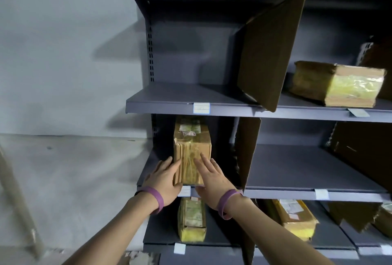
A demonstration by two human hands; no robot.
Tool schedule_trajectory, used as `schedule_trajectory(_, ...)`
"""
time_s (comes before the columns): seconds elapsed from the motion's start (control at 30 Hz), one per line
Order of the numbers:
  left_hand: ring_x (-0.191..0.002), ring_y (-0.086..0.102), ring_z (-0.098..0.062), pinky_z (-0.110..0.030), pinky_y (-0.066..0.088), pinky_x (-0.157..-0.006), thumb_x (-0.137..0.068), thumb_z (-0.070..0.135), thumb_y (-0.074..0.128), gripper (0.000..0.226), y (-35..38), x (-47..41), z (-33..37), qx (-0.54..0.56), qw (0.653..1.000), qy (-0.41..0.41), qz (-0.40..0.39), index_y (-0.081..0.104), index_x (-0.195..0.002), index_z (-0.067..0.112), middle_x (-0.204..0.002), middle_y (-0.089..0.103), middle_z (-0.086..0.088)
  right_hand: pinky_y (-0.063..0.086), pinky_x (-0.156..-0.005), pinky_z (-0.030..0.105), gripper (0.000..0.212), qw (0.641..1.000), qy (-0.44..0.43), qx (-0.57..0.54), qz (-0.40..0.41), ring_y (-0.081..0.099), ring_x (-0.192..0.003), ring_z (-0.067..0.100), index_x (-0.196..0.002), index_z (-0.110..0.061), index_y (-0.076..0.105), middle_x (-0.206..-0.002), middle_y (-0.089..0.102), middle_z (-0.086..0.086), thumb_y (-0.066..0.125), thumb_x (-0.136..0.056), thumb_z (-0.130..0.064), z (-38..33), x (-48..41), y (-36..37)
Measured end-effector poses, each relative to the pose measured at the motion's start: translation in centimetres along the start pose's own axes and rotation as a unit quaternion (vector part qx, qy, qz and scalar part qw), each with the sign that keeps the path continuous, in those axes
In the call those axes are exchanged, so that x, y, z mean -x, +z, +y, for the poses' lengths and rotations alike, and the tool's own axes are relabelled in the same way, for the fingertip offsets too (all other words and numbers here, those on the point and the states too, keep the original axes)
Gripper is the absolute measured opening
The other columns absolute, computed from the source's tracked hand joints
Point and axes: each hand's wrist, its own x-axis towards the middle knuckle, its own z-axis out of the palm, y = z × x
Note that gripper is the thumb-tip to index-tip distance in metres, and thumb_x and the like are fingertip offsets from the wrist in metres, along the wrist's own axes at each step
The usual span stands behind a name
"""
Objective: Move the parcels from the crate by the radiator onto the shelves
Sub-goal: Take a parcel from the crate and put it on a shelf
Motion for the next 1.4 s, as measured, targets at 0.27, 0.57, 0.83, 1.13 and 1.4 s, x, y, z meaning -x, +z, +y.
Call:
schedule_trajectory(0.27,-0.148,0.001,-0.017,-0.045,0.024,-0.115,-0.095,0.033,0.048,0.067,0.8,-0.7,-0.8,0.026,0.999,0.024,-0.027,0.011,-0.15,0.04,-0.16,-0.001,0.008,0.019,-0.118,0.035,0.078,1.0,0.021,0.001,0.014,-0.005,-0.149,0.02,-0.153,-0.031,0.003,-0.162,-0.006,-0.008,0.052,-0.095,-0.017,0.1,-0.6,1.0)
schedule_trajectory(0.57,-0.147,0.004,-0.018,-0.047,0.028,-0.113,-0.095,0.029,0.049,0.068,1.4,-2.2,-1.4,0.023,0.998,0.03,-0.054,0.01,-0.15,0.037,-0.16,-0.004,0.009,0.022,-0.117,0.035,0.082,0.997,0.061,0.03,-0.043,-0.008,-0.148,0.02,-0.153,-0.032,0.0,-0.16,-0.01,-0.015,0.05,-0.092,-0.01,1.8,-1.7,2.5)
schedule_trajectory(0.83,-0.147,0.005,-0.021,-0.051,0.026,-0.113,-0.095,0.029,0.047,0.069,2.7,-4.1,-2.8,0.013,0.997,0.008,-0.072,0.008,-0.151,0.036,-0.16,-0.001,0.009,0.017,-0.119,0.038,0.082,0.995,0.069,0.043,-0.061,-0.01,-0.148,0.019,-0.153,-0.033,-0.001,-0.16,-0.01,-0.014,0.052,-0.094,-0.013,3.0,-3.1,4.1)
schedule_trajectory(1.13,-0.146,0.012,-0.017,-0.048,0.034,-0.11,-0.093,0.027,0.049,0.072,4.3,-5.3,-3.4,0.033,0.997,0.007,-0.07,0.006,-0.151,0.036,-0.159,0.005,0.014,0.018,-0.12,0.038,0.081,0.996,0.057,0.037,-0.059,-0.009,-0.148,0.018,-0.154,-0.031,0.0,-0.161,-0.01,-0.013,0.051,-0.094,-0.011,3.3,-3.8,4.8)
schedule_trajectory(1.4,-0.146,0.011,-0.016,-0.049,0.031,-0.111,-0.093,0.028,0.05,0.073,5.3,-4.3,-3.5,0.05,0.997,0.014,-0.057,0.007,-0.151,0.035,-0.16,0.003,0.013,0.016,-0.121,0.041,0.08,0.997,0.034,0.035,-0.058,-0.008,-0.149,0.02,-0.154,-0.028,0.002,-0.162,-0.009,-0.007,0.054,-0.094,-0.015,3.9,-3.2,5.6)
